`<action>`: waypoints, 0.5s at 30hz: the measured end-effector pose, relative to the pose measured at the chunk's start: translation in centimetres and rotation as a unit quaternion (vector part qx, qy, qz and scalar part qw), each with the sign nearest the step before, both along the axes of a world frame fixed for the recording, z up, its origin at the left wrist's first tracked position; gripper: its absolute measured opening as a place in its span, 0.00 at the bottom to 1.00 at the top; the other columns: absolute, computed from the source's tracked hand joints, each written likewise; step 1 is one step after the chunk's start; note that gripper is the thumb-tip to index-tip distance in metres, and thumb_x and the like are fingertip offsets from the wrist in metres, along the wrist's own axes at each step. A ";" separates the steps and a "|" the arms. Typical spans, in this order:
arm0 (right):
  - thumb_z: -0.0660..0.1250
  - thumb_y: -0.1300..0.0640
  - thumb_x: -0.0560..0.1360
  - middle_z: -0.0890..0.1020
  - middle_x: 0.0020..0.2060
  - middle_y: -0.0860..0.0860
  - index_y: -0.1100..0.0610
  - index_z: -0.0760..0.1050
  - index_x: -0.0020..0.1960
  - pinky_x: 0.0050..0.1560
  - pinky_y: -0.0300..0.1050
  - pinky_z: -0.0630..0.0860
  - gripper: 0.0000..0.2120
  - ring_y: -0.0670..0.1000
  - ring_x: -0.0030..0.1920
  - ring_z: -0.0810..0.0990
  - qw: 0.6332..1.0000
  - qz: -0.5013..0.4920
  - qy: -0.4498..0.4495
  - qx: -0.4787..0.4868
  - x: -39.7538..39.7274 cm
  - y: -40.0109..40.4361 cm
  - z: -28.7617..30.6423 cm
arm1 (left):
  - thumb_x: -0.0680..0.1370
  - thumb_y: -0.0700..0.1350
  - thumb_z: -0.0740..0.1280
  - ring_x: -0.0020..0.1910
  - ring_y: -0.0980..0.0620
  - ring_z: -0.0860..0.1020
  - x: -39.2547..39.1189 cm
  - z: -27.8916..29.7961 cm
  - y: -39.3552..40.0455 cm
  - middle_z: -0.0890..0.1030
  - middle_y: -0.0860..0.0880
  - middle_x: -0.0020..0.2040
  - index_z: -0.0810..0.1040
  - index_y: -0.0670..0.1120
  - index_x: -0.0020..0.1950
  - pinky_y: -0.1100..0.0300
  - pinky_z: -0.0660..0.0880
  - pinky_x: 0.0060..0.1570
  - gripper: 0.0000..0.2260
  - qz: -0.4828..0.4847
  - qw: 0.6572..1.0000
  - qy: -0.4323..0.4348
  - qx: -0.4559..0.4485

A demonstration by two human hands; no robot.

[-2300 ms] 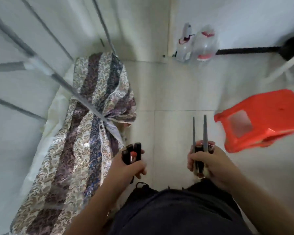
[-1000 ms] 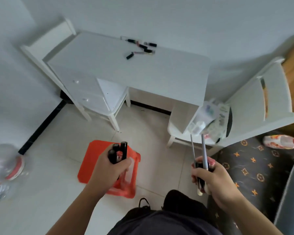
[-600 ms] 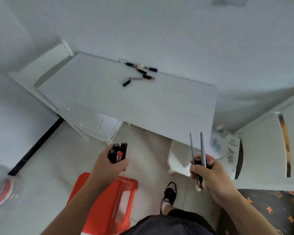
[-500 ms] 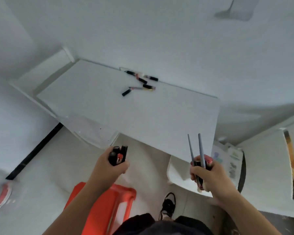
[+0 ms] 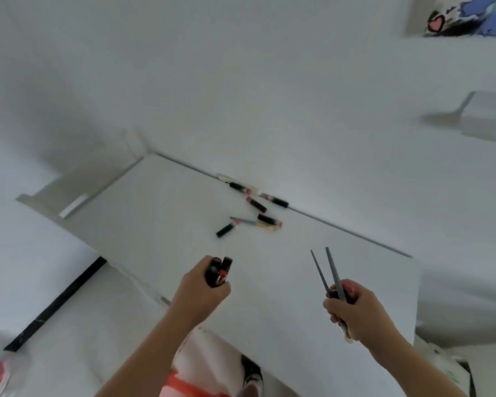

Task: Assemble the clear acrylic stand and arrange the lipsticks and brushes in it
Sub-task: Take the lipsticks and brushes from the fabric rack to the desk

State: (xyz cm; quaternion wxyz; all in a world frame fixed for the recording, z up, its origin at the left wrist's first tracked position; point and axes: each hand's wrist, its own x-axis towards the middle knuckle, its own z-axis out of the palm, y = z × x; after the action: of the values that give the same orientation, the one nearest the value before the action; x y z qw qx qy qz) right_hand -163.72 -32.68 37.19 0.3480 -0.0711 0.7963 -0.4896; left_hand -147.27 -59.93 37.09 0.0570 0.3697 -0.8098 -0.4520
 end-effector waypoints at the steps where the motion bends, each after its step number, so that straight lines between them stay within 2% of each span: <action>1: 0.72 0.62 0.70 0.81 0.31 0.51 0.57 0.79 0.43 0.33 0.45 0.72 0.03 0.48 0.30 0.80 1.000 0.006 0.010 0.013 -1.6 -1.7 -0.8 | 0.68 0.48 0.69 0.27 0.58 0.71 -1.9 -0.7 -2.0 0.76 0.59 0.32 0.71 0.57 0.44 0.60 0.68 0.31 0.09 -0.005 1.000 -0.011 -0.005; 6: 0.71 0.59 0.69 0.77 0.30 0.50 0.56 0.77 0.42 0.33 0.42 0.72 0.04 0.49 0.30 0.76 0.995 0.028 0.056 0.077 -6.7 -8.2 -3.3 | 0.67 0.50 0.66 0.33 0.51 0.77 -8.8 -2.9 -8.9 0.79 0.52 0.34 0.71 0.56 0.45 0.57 0.71 0.32 0.09 -0.031 0.996 -0.063 -0.058; 10: 0.69 0.58 0.69 0.74 0.30 0.48 0.55 0.73 0.40 0.29 0.41 0.68 0.05 0.49 0.29 0.70 0.987 0.047 0.085 0.128 -10.4 -14.1 -5.9 | 0.67 0.55 0.65 0.35 0.51 0.77 -14.5 -4.8 -14.1 0.78 0.55 0.36 0.71 0.55 0.47 0.58 0.68 0.31 0.11 -0.062 0.988 -0.095 -0.106; 13: 0.68 0.57 0.69 0.77 0.31 0.48 0.50 0.71 0.39 0.29 0.42 0.69 0.06 0.49 0.29 0.71 0.979 0.059 0.108 0.165 -11.8 -17.8 -7.8 | 0.70 0.53 0.69 0.40 0.50 0.78 -17.4 -6.8 -16.4 0.77 0.55 0.39 0.71 0.55 0.49 0.57 0.71 0.35 0.11 -0.090 0.978 -0.124 -0.140; 15: 0.66 0.57 0.70 0.78 0.33 0.47 0.48 0.70 0.39 0.29 0.42 0.69 0.06 0.49 0.30 0.74 0.970 0.077 0.131 0.188 -12.3 -19.8 -8.7 | 0.71 0.50 0.67 0.42 0.50 0.77 -18.8 -8.1 -17.6 0.76 0.56 0.40 0.70 0.55 0.49 0.57 0.69 0.36 0.10 -0.115 0.970 -0.134 -0.165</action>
State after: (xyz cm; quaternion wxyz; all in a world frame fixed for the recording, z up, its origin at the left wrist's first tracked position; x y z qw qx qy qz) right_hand -175.98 -52.48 28.49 0.2840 -0.1290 0.9051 -0.2888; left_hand -166.08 -77.55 29.00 -0.0439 0.3171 -0.9103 -0.2623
